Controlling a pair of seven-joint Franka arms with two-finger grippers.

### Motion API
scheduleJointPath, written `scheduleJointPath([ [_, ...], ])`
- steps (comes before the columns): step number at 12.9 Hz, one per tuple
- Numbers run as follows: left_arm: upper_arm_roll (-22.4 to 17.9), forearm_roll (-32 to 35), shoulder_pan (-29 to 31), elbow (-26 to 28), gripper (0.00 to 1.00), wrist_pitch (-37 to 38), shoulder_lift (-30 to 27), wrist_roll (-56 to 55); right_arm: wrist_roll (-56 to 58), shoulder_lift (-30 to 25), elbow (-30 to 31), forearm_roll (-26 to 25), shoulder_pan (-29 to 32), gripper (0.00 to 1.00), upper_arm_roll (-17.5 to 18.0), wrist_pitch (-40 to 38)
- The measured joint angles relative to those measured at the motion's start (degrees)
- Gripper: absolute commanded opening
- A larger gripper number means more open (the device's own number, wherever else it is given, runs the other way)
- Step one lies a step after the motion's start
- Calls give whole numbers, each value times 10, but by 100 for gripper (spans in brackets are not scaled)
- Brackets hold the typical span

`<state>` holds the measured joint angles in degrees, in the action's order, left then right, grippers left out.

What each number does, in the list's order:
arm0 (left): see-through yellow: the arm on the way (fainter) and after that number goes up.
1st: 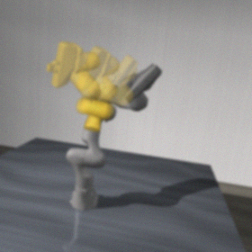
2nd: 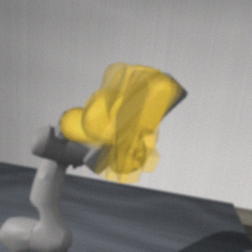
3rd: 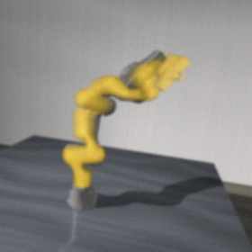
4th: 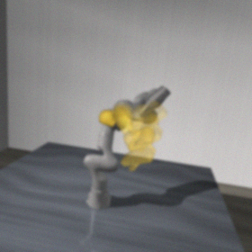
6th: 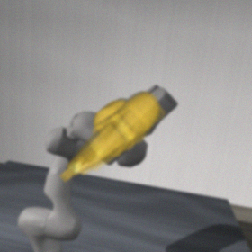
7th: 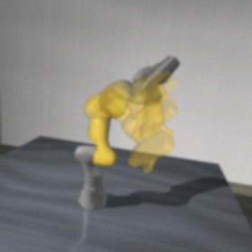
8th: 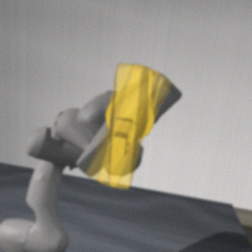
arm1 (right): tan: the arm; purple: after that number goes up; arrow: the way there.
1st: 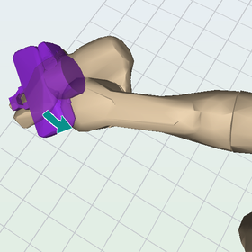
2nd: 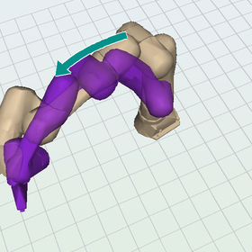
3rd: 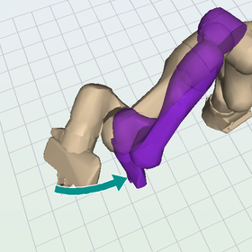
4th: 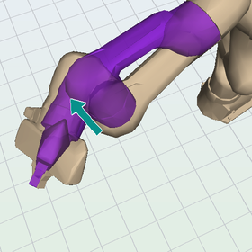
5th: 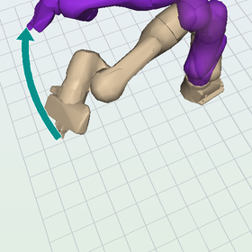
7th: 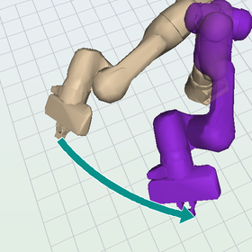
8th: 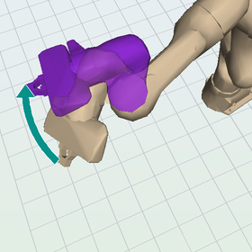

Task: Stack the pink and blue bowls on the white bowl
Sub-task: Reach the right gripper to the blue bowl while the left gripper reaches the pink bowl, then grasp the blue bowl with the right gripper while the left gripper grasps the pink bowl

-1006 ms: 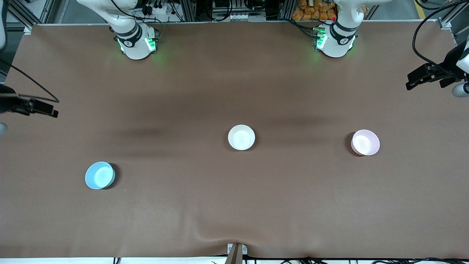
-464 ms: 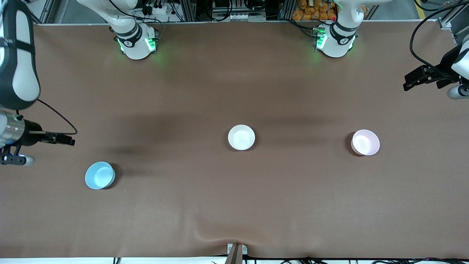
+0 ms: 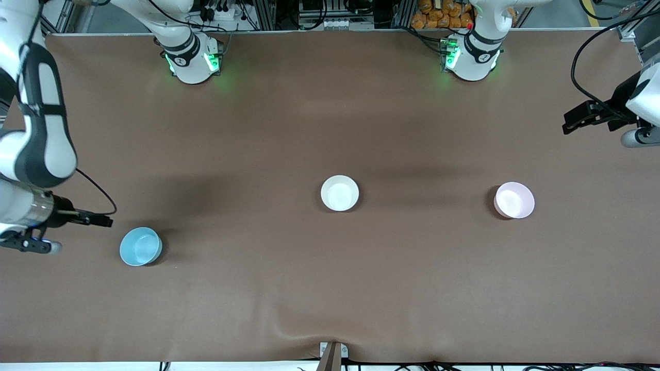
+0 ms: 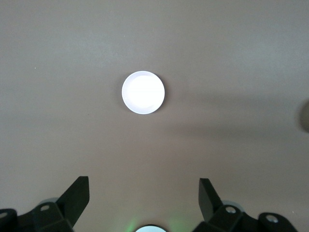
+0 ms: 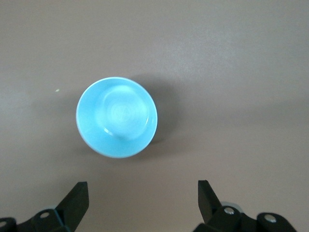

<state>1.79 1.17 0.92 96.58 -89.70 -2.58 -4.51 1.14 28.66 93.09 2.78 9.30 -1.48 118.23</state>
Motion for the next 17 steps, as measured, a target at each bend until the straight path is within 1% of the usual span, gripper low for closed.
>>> scheduleJointPath([
  [2,-1,0,7,34,100,-40,3,0,-12,31,0,2,9,100,0,36],
  [4,-3,0,20,75,100,-101,20,1,-36,58,0,2,14,100,0,66],
  [6,-3,0,35,130,100,-202,45,1,-69,80,0,2,12,100,4,99],
  [9,-4,0,63,229,100,-356,79,6,-85,110,1,2,5,100,6,156],
  [11,-4,0,77,265,100,-427,111,19,-86,126,1,2,5,100,6,178],
  [12,-4,0,85,270,100,-457,133,37,-86,129,1,2,5,92,6,180],
  [13,-4,0,97,272,100,-488,160,60,-86,130,1,2,5,72,6,180],
  [14,-4,0,108,272,100,-517,186,81,-87,130,1,2,5,42,5,180],
  [15,-4,0,118,272,100,-541,209,96,-87,130,1,2,5,15,5,180],
  [16,-4,0,125,271,100,-558,227,104,-87,130,1,2,6,0,4,180],
  [17,-3,0,128,270,100,-566,239,107,-88,130,2,2,6,0,4,180],
])
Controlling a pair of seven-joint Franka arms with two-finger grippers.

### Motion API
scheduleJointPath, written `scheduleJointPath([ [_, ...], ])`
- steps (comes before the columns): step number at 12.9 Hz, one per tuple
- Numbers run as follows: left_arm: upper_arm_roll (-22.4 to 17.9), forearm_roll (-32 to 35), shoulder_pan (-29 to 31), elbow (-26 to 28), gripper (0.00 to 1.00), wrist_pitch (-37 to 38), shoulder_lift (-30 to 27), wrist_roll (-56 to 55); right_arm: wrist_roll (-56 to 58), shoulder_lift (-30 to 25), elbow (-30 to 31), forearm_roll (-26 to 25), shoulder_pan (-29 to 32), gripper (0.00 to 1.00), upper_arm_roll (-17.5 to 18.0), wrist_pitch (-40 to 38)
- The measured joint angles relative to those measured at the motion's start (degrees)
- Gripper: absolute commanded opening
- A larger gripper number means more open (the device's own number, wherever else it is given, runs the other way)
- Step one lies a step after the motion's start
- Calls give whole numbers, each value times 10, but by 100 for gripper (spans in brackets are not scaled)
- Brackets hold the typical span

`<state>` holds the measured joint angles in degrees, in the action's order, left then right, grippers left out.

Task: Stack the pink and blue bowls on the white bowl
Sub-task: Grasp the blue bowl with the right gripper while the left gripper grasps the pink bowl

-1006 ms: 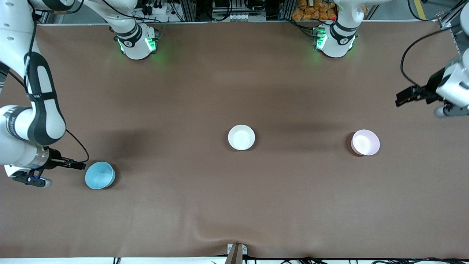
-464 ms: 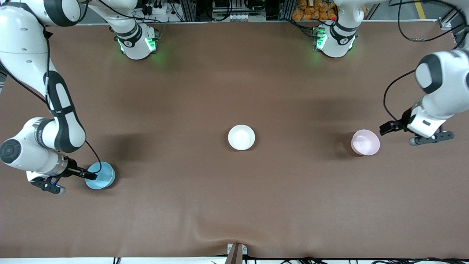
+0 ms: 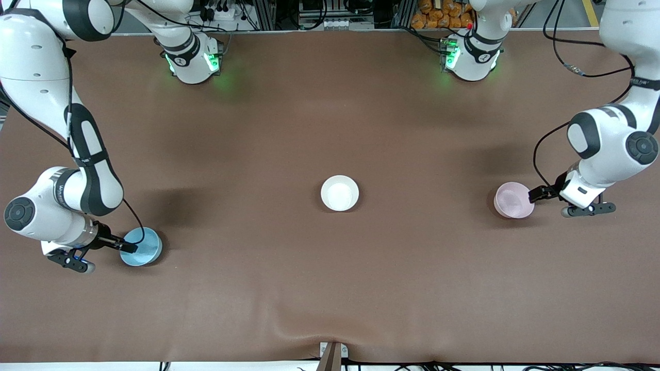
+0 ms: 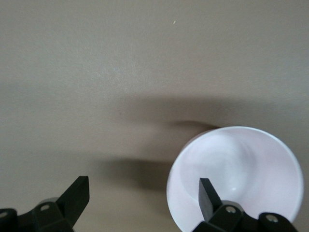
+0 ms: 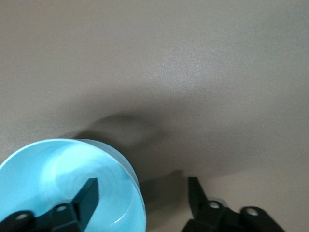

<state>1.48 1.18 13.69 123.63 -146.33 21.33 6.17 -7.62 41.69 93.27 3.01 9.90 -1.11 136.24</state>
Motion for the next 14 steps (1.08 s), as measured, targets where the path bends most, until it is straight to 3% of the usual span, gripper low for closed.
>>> scheduleJointPath([
  [2,4,0,0,-1,100,-2,7,0,-1,0,2,0,0,0,-1,0],
  [3,6,0,-1,-1,91,-2,7,0,-2,0,2,0,1,0,-1,0],
  [5,9,0,-1,-1,61,-2,8,0,-2,0,2,0,1,0,-1,0],
  [8,17,0,-1,1,1,-1,20,0,-3,-7,1,2,1,0,1,-1],
  [14,35,0,0,1,0,0,22,2,-5,-15,-6,2,1,0,0,-1],
])
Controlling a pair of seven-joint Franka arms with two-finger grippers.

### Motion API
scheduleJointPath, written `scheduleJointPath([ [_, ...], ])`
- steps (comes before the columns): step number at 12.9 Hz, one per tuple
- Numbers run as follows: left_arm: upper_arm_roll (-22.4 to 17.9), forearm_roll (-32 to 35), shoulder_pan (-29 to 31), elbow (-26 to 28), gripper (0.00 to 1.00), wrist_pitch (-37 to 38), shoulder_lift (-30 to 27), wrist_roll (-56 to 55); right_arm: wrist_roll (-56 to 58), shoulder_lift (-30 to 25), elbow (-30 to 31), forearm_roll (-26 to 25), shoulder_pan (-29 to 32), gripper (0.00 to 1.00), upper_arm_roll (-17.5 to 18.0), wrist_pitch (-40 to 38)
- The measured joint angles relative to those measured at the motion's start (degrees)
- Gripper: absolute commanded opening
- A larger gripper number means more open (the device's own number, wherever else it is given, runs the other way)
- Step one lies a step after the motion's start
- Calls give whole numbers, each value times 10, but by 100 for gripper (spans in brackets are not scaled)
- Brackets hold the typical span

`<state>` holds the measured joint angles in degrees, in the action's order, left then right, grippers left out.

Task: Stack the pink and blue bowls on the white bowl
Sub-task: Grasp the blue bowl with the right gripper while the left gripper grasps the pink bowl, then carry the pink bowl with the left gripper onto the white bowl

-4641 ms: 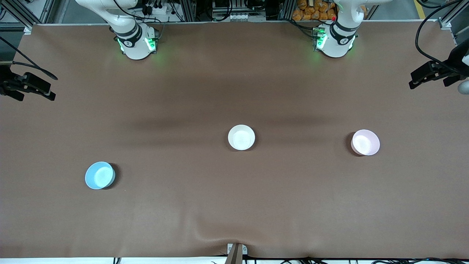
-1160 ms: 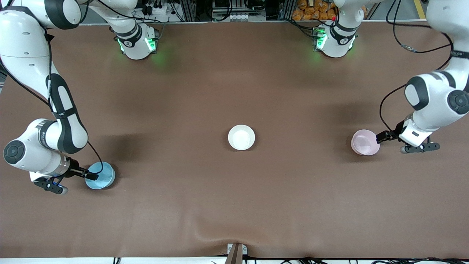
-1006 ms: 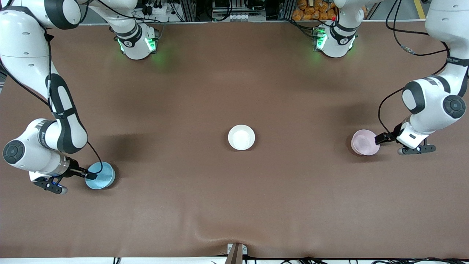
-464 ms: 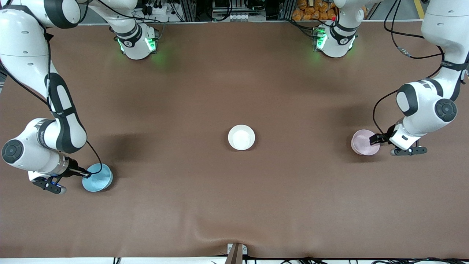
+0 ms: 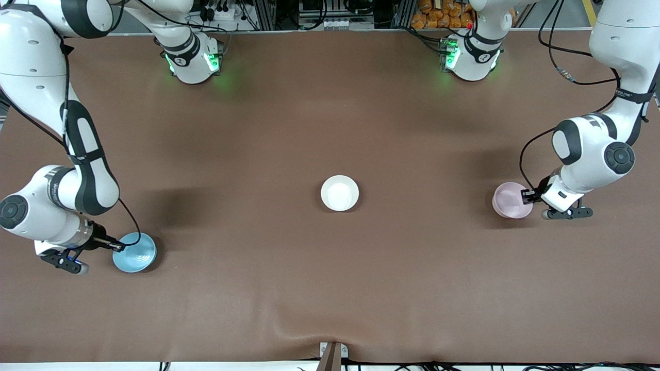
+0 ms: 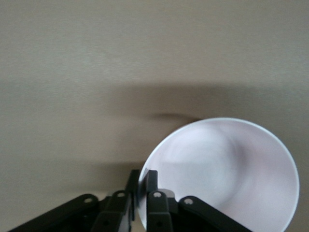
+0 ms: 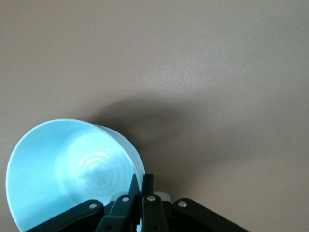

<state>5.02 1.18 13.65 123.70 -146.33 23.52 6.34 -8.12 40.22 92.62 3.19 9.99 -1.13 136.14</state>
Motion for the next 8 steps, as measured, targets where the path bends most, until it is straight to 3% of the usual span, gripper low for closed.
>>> scheduleJointPath([
  [4,76,0,0,3,0,28,-19,-15,-1,-23,-2,0,2,0,-2,-5],
  [8,205,-1,-7,-14,0,63,-36,-191,1,-35,-16,0,20,0,-2,-6],
])
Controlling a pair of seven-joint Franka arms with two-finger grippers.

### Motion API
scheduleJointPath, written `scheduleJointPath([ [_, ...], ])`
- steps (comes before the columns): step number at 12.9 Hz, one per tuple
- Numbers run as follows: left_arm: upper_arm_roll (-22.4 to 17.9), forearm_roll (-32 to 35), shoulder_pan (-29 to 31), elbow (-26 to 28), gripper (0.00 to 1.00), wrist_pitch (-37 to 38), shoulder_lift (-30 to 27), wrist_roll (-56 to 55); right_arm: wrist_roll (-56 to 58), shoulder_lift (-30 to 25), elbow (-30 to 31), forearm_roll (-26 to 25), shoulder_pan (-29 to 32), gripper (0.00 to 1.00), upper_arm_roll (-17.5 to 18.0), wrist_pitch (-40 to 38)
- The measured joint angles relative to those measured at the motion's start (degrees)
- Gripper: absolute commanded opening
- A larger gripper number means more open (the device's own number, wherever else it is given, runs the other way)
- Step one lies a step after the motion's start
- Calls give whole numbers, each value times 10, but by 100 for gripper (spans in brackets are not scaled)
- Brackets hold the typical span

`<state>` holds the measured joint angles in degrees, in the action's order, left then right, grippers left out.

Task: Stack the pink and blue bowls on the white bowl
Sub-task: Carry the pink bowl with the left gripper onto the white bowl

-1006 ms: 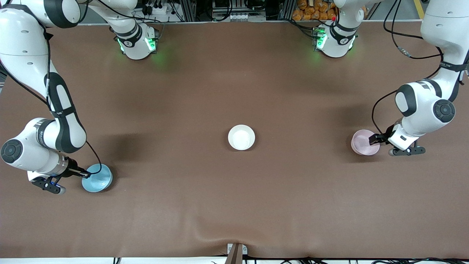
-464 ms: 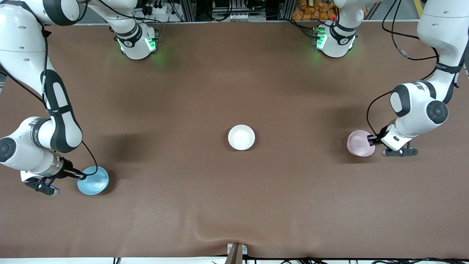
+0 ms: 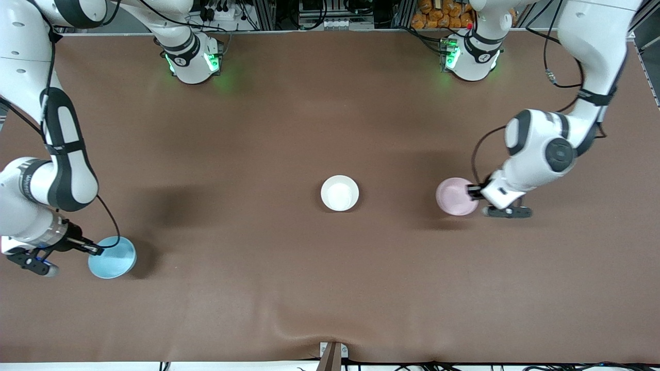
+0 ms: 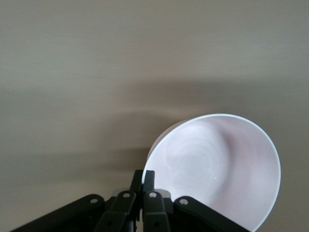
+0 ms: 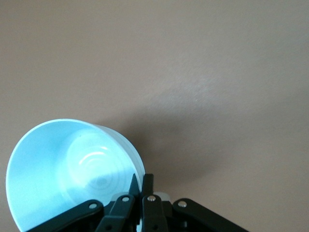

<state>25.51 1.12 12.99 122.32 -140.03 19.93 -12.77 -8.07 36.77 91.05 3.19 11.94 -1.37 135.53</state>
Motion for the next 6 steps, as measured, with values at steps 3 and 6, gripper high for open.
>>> scheduleJointPath([
  [3,53,0,-40,-25,0,5,-1,-125,0,-4,-14,0,2,0,1,-21],
  [6,56,0,-107,-37,0,7,2,-215,0,-8,-32,0,2,0,3,-54],
])
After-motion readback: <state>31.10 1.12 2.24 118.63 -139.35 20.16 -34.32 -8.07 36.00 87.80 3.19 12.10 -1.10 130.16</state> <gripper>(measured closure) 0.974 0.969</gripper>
